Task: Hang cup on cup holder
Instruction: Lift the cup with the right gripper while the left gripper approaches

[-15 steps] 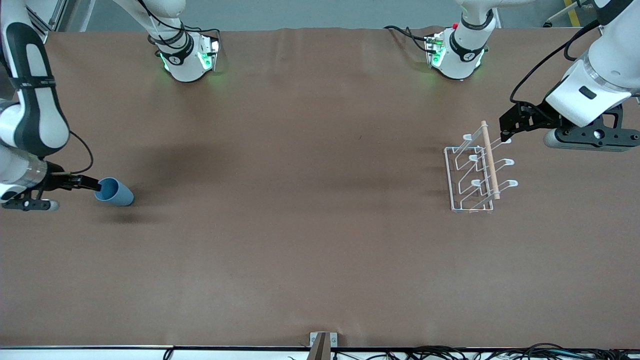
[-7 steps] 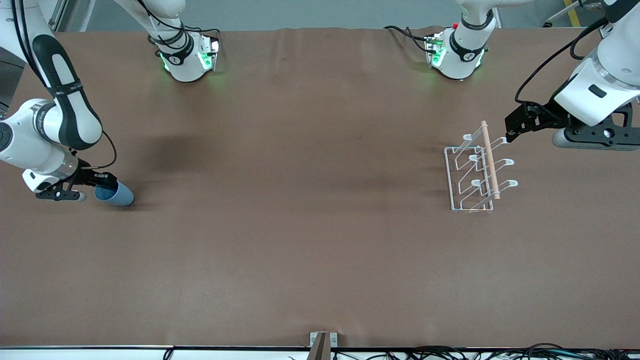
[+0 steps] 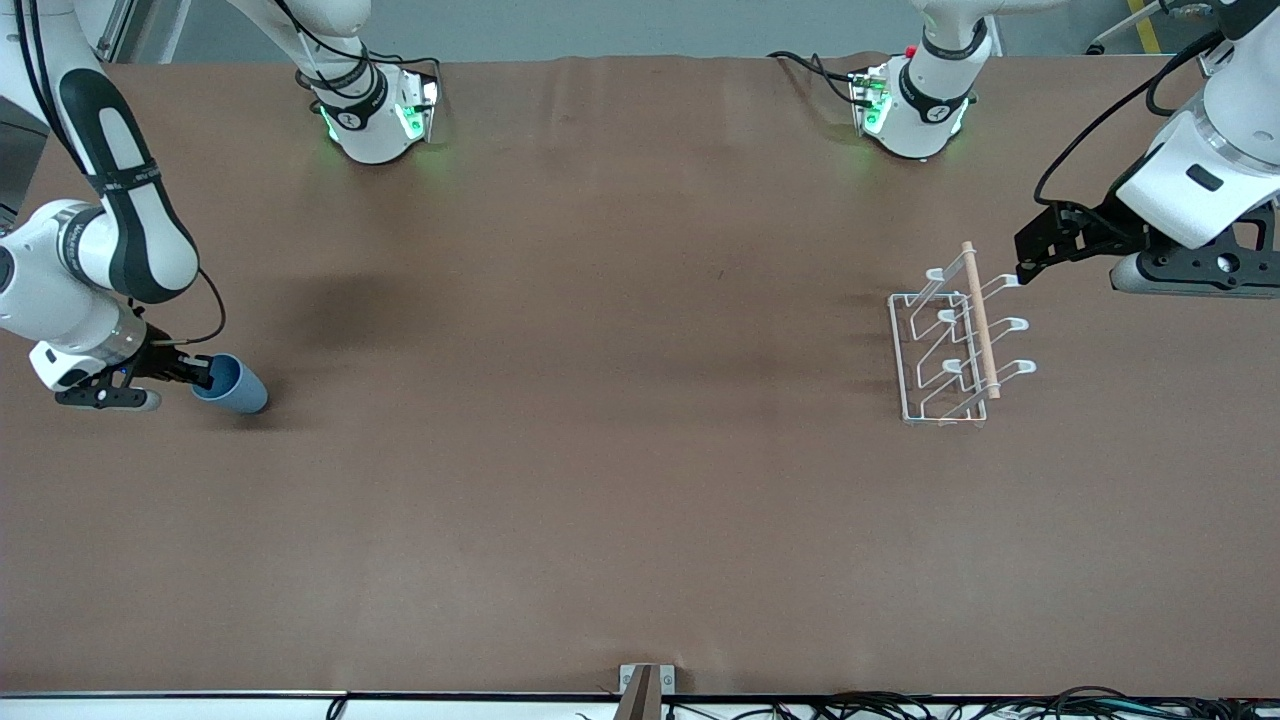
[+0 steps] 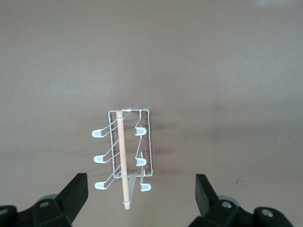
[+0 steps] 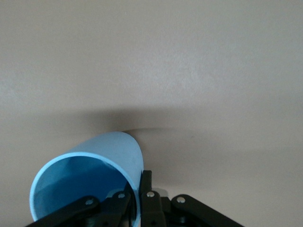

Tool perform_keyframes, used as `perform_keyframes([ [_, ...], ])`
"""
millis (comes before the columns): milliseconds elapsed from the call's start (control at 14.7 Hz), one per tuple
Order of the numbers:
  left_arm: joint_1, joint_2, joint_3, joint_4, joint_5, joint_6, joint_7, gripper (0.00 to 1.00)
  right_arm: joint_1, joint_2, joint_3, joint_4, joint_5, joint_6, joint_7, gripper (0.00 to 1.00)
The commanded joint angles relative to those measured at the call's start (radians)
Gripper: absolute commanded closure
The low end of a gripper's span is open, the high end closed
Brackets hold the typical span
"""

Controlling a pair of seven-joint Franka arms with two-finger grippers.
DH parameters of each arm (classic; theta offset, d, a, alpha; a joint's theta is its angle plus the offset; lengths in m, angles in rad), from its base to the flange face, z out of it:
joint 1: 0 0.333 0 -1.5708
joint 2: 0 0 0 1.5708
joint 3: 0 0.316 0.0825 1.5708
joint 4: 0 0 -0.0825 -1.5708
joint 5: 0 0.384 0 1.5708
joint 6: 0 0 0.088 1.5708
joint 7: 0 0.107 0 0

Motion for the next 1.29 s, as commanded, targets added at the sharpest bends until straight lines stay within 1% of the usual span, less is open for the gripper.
perform_keyframes([
  [0, 0.005, -0.009, -0.001, 0.008, 0.002, -0.018, 0.01, 0.0, -0.003, -0.009, 0.015, 0.043, 0.001, -0.038, -0.01, 0.97],
  [136, 0.005, -0.009, -0.001, 0.008, 0.002, -0.02, 0.009, 0.0, 0.029, -0.038, 0.019, 0.114, 0.002, -0.173, -0.001, 0.98],
  [204, 0.004, -0.009, -0.004, 0.008, 0.002, -0.026, 0.009, 0.0, 0.051, -0.054, 0.021, 0.155, 0.005, -0.263, 0.003, 0.98],
  [272, 0.002, -0.009, -0.008, 0.008, 0.002, -0.026, 0.009, 0.0, 0.075, -0.066, 0.022, 0.2, 0.025, -0.34, 0.007, 0.99],
  [408, 0.001, -0.009, -0.013, 0.008, 0.001, -0.026, 0.009, 0.0, 0.118, -0.101, 0.019, 0.258, 0.198, -0.466, 0.005, 0.99],
  [544, -0.003, -0.009, -0.015, 0.008, -0.002, -0.026, 0.012, 0.0, 0.181, -0.13, 0.019, 0.295, 0.295, -0.563, 0.016, 0.99],
  [680, -0.012, -0.008, -0.016, 0.008, -0.01, -0.026, 0.009, 0.0, 0.255, -0.182, 0.021, 0.295, 0.376, -0.577, 0.084, 0.99],
  [816, -0.012, -0.006, -0.051, 0.008, -0.01, -0.026, 0.012, 0.0, 0.348, -0.238, 0.018, 0.295, 0.488, -0.613, 0.128, 0.99],
  [951, -0.013, -0.006, -0.073, 0.017, -0.013, -0.026, 0.018, 0.0, 0.401, -0.269, 0.019, 0.295, 0.617, -0.618, 0.163, 0.99],
  [1155, -0.013, -0.006, -0.154, 0.037, -0.044, -0.026, 0.018, 0.0, 0.471, -0.27, 0.019, 0.292, 0.847, -0.623, 0.16, 0.99],
  [1223, -0.013, -0.006, -0.2, 0.037, -0.044, -0.025, 0.018, 0.0, 0.496, -0.269, 0.019, 0.292, 0.911, -0.621, 0.149, 0.99],
])
